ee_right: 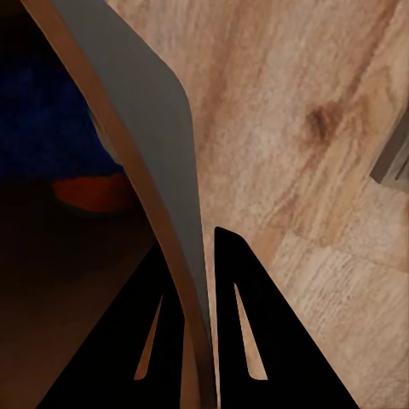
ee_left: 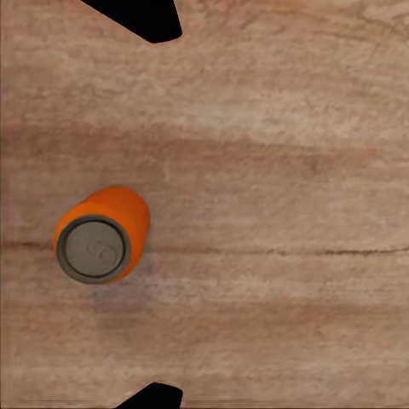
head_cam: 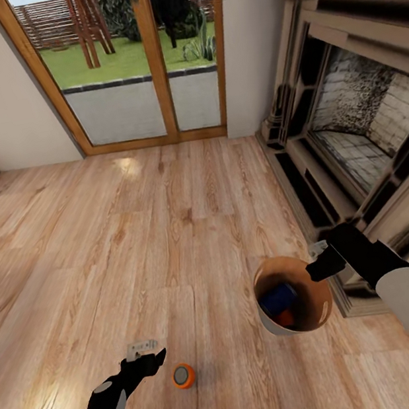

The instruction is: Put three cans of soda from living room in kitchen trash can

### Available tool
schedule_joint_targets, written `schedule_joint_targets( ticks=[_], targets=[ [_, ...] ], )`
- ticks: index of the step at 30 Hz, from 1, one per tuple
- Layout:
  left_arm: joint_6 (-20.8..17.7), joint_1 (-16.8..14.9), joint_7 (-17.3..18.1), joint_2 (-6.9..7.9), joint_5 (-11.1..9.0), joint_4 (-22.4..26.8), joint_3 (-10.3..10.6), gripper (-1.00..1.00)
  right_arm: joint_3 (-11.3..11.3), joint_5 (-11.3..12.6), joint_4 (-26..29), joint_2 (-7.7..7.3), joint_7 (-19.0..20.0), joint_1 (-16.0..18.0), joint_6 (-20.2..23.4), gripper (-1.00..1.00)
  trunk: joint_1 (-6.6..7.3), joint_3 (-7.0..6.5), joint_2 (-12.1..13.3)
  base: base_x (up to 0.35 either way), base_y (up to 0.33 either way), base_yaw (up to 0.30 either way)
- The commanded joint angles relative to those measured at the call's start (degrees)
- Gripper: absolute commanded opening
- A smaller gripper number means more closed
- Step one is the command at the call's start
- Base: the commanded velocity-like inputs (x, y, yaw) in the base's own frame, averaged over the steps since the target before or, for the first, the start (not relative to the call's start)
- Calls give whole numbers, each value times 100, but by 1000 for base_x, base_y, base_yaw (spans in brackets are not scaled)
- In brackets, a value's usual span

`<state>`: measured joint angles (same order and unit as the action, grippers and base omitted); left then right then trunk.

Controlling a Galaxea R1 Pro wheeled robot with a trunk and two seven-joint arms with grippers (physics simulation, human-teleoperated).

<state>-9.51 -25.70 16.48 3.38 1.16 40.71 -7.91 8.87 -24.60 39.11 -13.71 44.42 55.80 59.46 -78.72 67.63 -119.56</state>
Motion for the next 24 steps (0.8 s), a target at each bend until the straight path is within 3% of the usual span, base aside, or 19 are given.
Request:
schedule_joint_targets(
  ticks=[1, 3, 7, 12, 24],
  targets=[
    [-15, -4, 10, -81, -1, 21, 1, 100, -6, 136, 0, 1, 29, 15, 54, -100, -22, 27, -42, 0, 0, 0],
    [-68, -78, 17, -261, 0, 83, 61, 100, -7, 135, 0, -6, 32, 63, 54, -100, -66, 80, -122, 0, 0, 0],
    [-254, -192, -1, -368, -1, 108, 349, 100, -8, 140, 0, -44, 58, 231, 54, -100, -154, 186, -283, 0, 0, 0],
    [-326, -226, -9, -382, -17, 138, 471, 100, -8, 140, -9, -60, 83, 519, 54, -100, -263, 319, -483, 0, 0, 0],
    [-332, -228, 0, -357, -19, 245, 510, 100, 36, 123, -105, -61, 251, 1135, 54, -100, -505, 620, -924, 0, 0, 0]
  ],
)
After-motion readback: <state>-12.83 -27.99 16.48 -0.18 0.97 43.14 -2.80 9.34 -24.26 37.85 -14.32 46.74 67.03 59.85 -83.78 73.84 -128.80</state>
